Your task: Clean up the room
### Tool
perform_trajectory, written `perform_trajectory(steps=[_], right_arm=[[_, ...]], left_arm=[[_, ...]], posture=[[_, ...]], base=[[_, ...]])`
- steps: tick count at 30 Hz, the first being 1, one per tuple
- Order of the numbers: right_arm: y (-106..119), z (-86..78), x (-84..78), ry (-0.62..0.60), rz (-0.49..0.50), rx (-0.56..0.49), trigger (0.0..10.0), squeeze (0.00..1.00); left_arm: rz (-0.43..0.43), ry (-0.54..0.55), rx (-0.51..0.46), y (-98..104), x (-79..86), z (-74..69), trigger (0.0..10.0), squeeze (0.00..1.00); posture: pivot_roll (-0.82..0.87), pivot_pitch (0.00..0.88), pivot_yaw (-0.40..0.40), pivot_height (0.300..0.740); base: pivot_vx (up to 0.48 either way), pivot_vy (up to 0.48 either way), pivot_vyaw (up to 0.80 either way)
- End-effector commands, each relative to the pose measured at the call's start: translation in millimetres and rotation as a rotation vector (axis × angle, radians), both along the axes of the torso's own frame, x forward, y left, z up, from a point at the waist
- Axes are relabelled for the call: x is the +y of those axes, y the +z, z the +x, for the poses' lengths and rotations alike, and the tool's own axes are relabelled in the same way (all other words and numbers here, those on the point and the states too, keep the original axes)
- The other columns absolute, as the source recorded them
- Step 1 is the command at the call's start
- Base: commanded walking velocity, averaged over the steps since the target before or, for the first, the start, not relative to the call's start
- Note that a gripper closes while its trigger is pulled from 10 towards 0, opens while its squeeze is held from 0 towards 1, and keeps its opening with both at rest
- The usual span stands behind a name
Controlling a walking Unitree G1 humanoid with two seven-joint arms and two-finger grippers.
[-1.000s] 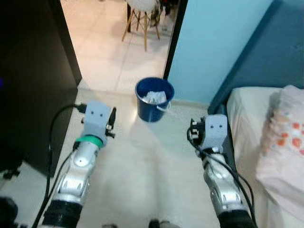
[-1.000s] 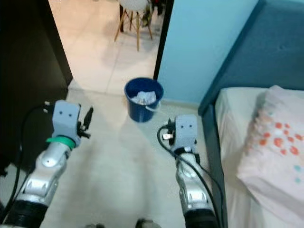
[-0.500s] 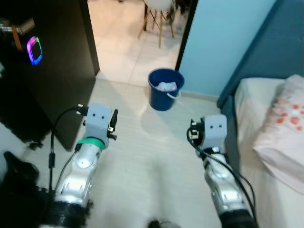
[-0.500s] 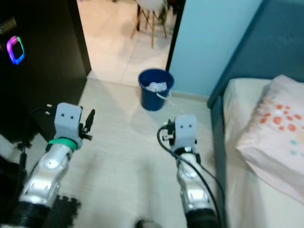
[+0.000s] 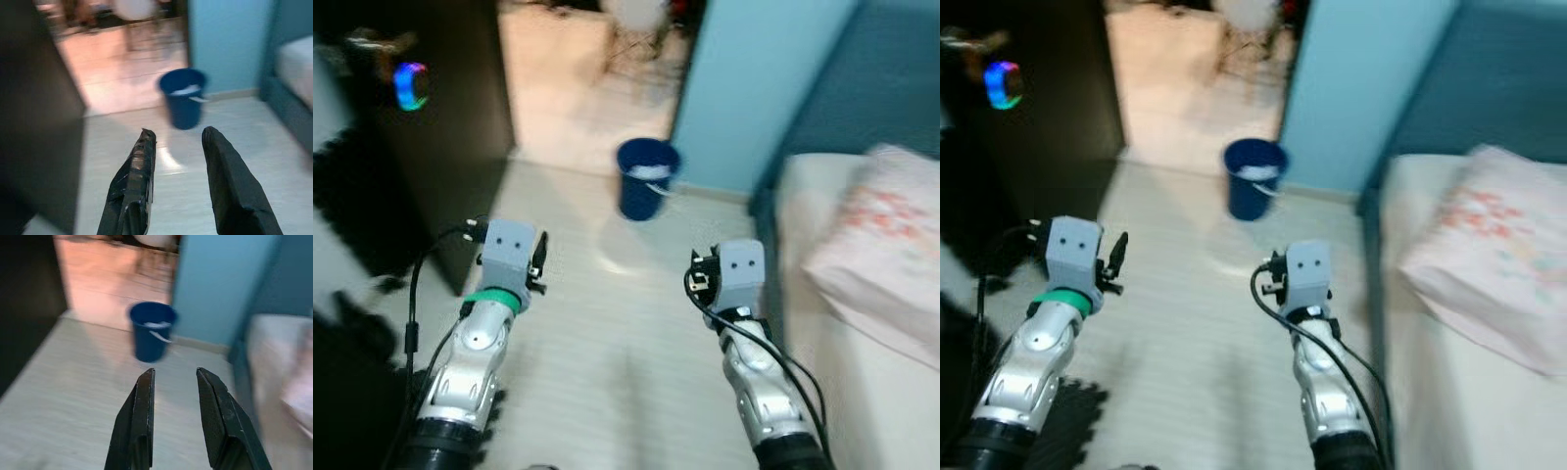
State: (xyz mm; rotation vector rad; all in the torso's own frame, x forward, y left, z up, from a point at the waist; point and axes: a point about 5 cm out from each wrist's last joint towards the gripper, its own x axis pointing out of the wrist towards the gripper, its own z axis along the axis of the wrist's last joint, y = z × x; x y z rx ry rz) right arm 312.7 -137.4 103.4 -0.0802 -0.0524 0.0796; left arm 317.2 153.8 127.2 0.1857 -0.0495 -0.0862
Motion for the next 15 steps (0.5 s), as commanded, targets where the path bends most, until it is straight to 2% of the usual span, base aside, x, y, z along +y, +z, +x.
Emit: perform_trajectory(steps=[1,15], right_arm=[[-7.0,-2.4,-3.3,-0.011,-0.002,0.032,10.0,0.0],[-7.3,-1.8,-4.6,-0.021,0.001,0.035,10.0,0.0]], left_arm=[[-0.001,0.0,0.023,-3.3,-1.9,0.3,10.0,0.0],[-0.003,0.001,0.025,-1.7,-2.3,2.5,10.0,0.0]], posture=[[0.02,0.034,0.027,0.74],[0.02,0.037,0.032,0.74]], base=[[0.0,0.0,-0.8],[0.0,0.0,-0.8]])
